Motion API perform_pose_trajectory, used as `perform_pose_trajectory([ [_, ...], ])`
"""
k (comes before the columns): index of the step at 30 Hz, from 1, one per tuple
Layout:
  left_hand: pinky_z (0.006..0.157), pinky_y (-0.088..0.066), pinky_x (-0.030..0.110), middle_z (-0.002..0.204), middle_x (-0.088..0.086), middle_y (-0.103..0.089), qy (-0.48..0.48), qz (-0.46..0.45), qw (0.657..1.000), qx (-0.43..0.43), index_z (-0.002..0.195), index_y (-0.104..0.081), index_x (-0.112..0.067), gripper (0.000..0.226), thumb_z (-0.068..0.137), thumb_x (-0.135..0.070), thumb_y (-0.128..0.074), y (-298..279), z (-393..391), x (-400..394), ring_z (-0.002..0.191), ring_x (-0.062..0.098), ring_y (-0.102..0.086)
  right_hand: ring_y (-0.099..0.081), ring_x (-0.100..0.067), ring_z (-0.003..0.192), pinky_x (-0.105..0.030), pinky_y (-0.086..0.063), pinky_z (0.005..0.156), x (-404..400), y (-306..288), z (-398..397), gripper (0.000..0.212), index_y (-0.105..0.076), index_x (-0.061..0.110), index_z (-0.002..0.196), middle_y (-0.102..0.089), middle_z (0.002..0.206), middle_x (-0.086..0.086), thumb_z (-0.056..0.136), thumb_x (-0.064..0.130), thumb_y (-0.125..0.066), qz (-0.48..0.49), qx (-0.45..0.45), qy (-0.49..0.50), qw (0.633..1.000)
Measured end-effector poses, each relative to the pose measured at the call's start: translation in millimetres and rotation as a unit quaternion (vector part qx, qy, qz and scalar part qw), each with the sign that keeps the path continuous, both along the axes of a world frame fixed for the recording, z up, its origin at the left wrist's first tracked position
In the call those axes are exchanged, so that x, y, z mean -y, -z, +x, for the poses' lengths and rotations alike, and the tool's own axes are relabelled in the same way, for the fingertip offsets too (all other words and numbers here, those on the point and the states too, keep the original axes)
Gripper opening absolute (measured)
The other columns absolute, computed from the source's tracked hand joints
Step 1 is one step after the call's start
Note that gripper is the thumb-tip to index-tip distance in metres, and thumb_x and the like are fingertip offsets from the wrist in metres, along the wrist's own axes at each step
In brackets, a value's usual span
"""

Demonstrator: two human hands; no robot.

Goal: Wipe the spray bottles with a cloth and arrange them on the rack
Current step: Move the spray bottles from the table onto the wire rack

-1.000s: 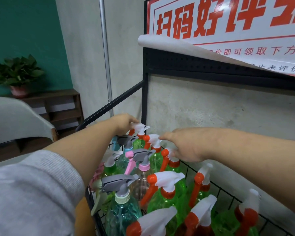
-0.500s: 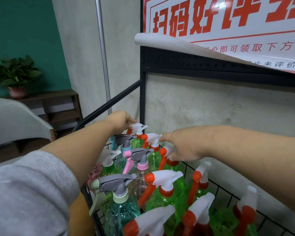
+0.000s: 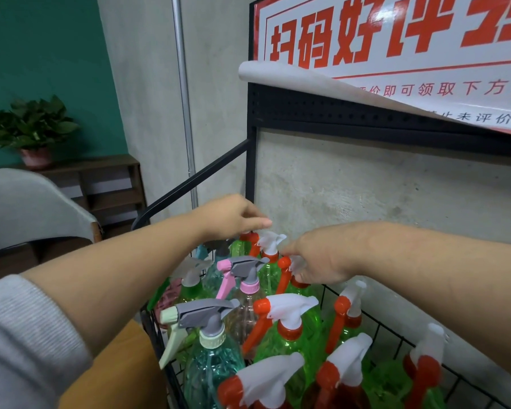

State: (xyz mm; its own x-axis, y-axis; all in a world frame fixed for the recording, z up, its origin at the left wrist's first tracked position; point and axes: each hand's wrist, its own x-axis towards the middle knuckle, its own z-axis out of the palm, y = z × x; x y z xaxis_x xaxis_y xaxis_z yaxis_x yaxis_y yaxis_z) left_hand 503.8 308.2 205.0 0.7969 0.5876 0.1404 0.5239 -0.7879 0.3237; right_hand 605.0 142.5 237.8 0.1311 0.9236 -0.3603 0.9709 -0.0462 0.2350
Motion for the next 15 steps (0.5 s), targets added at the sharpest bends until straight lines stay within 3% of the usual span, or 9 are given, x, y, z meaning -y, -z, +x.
perform_pose_trajectory([
  [2, 0.095, -0.05, 0.038, 0.105, -0.002, -0.069, 0.018, 0.032, 0.997, -0.063, 0.117, -0.071, -0.017, 0.042, 0.093, -0.048, -0.058, 1.9, 2.3, 5.3, 0.098, 0.014, -0.063, -0.049, -0.023, 0.123, -0.029, -0.037, 0.089, 0.4, 0.3, -0.9, 0.047, -0.03, 0.022, 0.147, -0.046, 0.143, -0.004, 0.102, 0.029, -0.04, 0.0, 0.003, -0.001, 1.0],
  [5, 0.088, -0.052, 0.039, 0.11, 0.001, -0.073, 0.023, 0.065, 0.993, -0.095, 0.12, -0.071, -0.02, 0.034, 0.096, -0.04, -0.058, 7.2, 2.5, 6.4, 0.097, 0.018, -0.067, -0.05, -0.023, 0.121, -0.028, -0.036, 0.087, 0.8, 1.5, -2.1, 0.046, -0.031, 0.021, 0.146, -0.048, 0.14, -0.005, 0.102, 0.029, -0.04, -0.002, 0.006, -0.006, 1.0],
  [11, 0.088, -0.051, 0.036, 0.11, 0.001, -0.073, 0.023, 0.059, 0.996, -0.068, 0.121, -0.07, -0.02, 0.029, 0.097, -0.032, -0.058, 12.1, 0.6, 6.9, 0.097, 0.018, -0.066, -0.048, -0.025, 0.125, -0.033, -0.038, 0.099, -0.4, 1.7, -1.9, 0.051, -0.027, 0.021, 0.149, -0.044, 0.145, -0.006, 0.101, 0.03, -0.041, -0.012, 0.018, -0.011, 1.0],
  [15, 0.086, -0.052, 0.034, 0.109, 0.001, -0.074, 0.01, 0.062, 0.997, -0.05, 0.119, -0.071, -0.019, 0.028, 0.097, -0.031, -0.058, 15.2, 1.8, 8.0, 0.094, 0.017, -0.066, -0.052, -0.022, 0.116, -0.029, -0.039, 0.088, -1.2, 4.5, -0.7, 0.047, -0.029, 0.021, 0.148, -0.048, 0.139, -0.005, 0.102, 0.026, -0.039, -0.001, 0.017, -0.026, 1.0],
])
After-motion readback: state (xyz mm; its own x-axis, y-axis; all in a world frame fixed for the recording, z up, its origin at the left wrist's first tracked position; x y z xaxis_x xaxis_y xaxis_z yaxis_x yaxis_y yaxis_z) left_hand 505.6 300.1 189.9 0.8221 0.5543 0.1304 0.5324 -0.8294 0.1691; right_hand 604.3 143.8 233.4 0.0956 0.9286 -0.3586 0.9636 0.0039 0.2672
